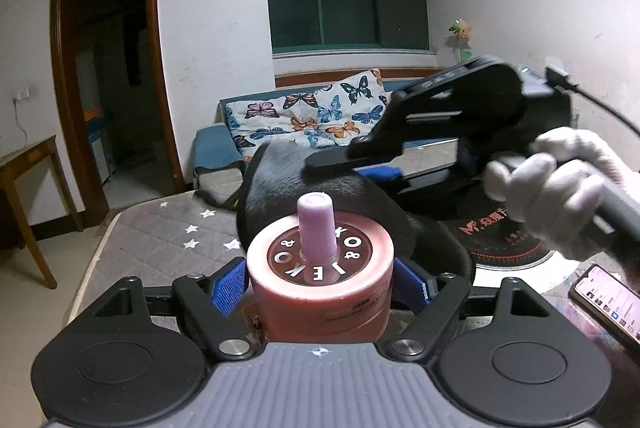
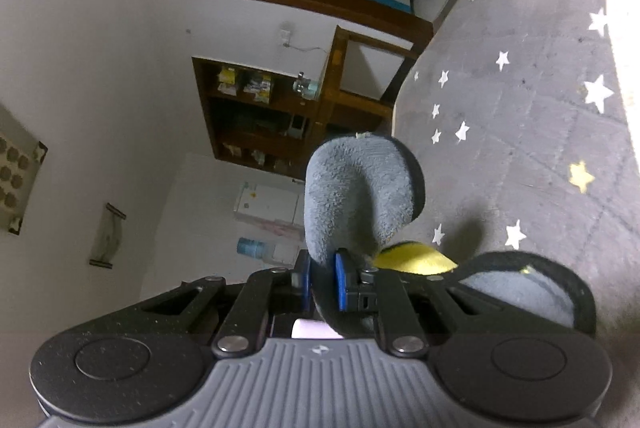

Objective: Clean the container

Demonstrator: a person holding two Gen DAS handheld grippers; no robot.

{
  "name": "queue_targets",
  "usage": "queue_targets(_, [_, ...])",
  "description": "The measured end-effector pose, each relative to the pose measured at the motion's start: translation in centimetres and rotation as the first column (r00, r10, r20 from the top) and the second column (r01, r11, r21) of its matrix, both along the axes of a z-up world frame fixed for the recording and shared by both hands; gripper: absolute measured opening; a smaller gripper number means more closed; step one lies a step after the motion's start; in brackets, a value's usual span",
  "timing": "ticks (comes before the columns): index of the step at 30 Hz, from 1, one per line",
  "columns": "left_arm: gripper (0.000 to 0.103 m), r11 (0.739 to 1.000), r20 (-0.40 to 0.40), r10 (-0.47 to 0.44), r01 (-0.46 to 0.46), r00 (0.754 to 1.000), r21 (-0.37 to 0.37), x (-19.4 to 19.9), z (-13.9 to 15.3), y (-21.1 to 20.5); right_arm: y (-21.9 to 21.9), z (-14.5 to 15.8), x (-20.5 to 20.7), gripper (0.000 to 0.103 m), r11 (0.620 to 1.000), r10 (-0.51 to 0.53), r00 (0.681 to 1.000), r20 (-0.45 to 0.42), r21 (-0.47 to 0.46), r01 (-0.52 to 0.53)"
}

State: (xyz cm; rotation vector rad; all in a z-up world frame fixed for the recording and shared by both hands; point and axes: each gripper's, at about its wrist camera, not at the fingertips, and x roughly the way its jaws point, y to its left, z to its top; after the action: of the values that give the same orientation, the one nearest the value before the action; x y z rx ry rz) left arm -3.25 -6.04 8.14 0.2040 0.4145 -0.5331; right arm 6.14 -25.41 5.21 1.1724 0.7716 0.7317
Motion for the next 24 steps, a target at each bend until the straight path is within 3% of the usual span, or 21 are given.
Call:
queue_targets(6, [0.082,1.000,0.006,-0.007,0.007,1.000,0.003,0.0,-0.1,-0.1,0.4,-2.3,1.2,0.013,0.999,0.000,0.997,-0.073,-0.044,-0.003])
queue_targets(14, [0.082,1.000,0.005,0.001,-0.001,1.000,0.000,-0.2,0.0,-0.3,0.0,-6.0,-0.4,0.013,0.998,-0.031,0.987,-0.158,-0.054,0.023])
queue_targets(24, [0.082,1.000,-0.004,0.028,-0.028,1.000,-0.004,-0.2,0.2,-0.4,-1.9,-6.0,-4.8,0.013,0.998,-0.067,0.986,-0.155,0.008,0.070])
